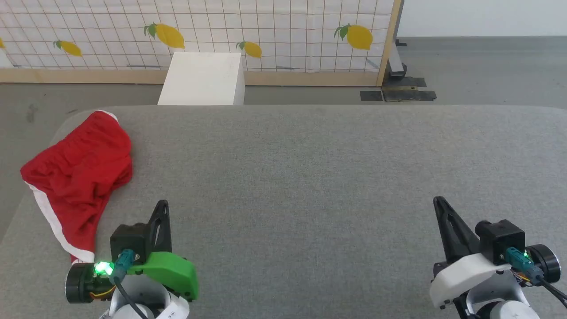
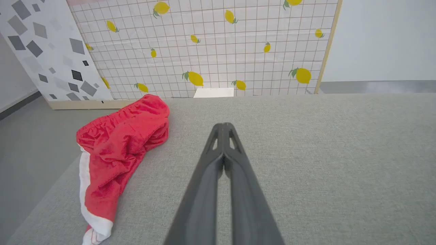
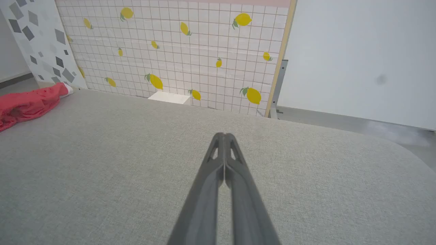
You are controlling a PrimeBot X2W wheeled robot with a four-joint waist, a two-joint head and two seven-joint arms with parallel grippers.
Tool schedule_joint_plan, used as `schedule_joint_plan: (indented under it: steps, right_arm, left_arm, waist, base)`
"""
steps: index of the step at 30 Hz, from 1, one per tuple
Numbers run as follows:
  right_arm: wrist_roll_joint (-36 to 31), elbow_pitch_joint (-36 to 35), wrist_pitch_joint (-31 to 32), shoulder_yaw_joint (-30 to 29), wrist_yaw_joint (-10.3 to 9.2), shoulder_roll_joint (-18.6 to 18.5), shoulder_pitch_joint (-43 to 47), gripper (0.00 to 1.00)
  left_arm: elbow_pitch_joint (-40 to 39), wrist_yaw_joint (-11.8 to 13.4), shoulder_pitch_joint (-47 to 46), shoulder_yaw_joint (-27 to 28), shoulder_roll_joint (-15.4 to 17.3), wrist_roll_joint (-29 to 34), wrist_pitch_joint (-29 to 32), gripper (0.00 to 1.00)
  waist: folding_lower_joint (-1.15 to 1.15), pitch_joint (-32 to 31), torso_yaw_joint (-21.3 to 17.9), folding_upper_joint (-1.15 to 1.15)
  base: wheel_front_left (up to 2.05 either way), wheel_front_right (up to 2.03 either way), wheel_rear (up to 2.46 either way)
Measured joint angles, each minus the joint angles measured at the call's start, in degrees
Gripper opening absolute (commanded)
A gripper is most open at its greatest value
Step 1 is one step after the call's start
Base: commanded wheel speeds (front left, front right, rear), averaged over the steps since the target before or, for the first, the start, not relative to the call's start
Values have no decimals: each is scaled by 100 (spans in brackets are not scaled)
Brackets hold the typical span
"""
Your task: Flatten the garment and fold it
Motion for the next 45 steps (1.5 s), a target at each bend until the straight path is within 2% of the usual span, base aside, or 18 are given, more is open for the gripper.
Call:
schedule_joint_plan:
  steps: [45]
  right_arm:
    - [-1,0,0,1,0,0,0,0]
  left_arm:
    - [0,0,0,1,0,0,-1,0]
  waist:
    - [0,0,0,0]
  base:
    - [0,0,0]
